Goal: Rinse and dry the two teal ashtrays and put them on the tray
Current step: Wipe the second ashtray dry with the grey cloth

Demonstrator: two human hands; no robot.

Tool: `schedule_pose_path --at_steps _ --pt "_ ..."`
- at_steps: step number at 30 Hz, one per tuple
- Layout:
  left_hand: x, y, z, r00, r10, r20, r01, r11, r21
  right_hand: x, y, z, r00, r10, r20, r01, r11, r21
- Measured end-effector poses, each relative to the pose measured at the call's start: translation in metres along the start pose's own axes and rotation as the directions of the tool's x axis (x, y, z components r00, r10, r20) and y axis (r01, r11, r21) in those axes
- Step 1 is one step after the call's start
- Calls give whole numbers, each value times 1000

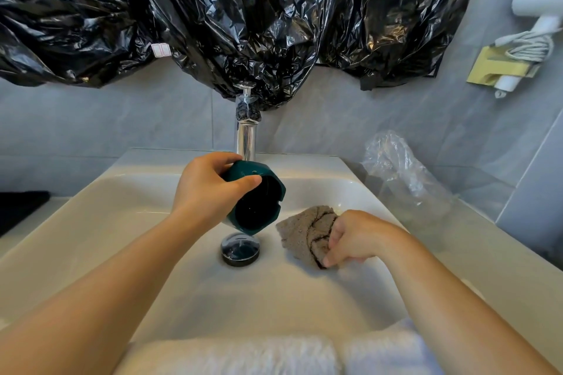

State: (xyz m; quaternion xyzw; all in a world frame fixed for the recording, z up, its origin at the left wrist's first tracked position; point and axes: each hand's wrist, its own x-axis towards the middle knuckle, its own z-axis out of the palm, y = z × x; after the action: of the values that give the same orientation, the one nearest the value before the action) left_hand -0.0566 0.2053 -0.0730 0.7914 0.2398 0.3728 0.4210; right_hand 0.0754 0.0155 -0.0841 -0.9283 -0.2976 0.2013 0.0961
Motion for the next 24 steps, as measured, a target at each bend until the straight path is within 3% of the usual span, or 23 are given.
schedule_pose_path --at_steps 4,7,9,12,15,17,24 --pt "0 0 1 1000 7 7 -7 1000 0 -3 -3 0 996 -77 -41 80 992 94" --pt "1 -1 0 1000 -10 0 10 1000 -18 0 -2 -4 970 -83 -227 152 940 307" --pt "2 -1 0 999 -28 -18 27 999 -39 -1 -7 -8 935 -77 -347 261 811 524" --pt "3 0 -1 997 -63 -48 58 994 -93 -7 -15 -15 877 -57 -478 442 489 752" --pt "3 2 -2 994 -89 -68 79 987 -143 -12 -17 -19 783 -35 -621 593 346 728" --pt "3 3 -1 993 -94 -68 83 984 -155 -13 -18 -18 764 -74 -640 632 280 722" --pt "3 5 -1 989 -142 -51 126 962 -244 -15 -29 -7 720 -230 -655 693 300 656"
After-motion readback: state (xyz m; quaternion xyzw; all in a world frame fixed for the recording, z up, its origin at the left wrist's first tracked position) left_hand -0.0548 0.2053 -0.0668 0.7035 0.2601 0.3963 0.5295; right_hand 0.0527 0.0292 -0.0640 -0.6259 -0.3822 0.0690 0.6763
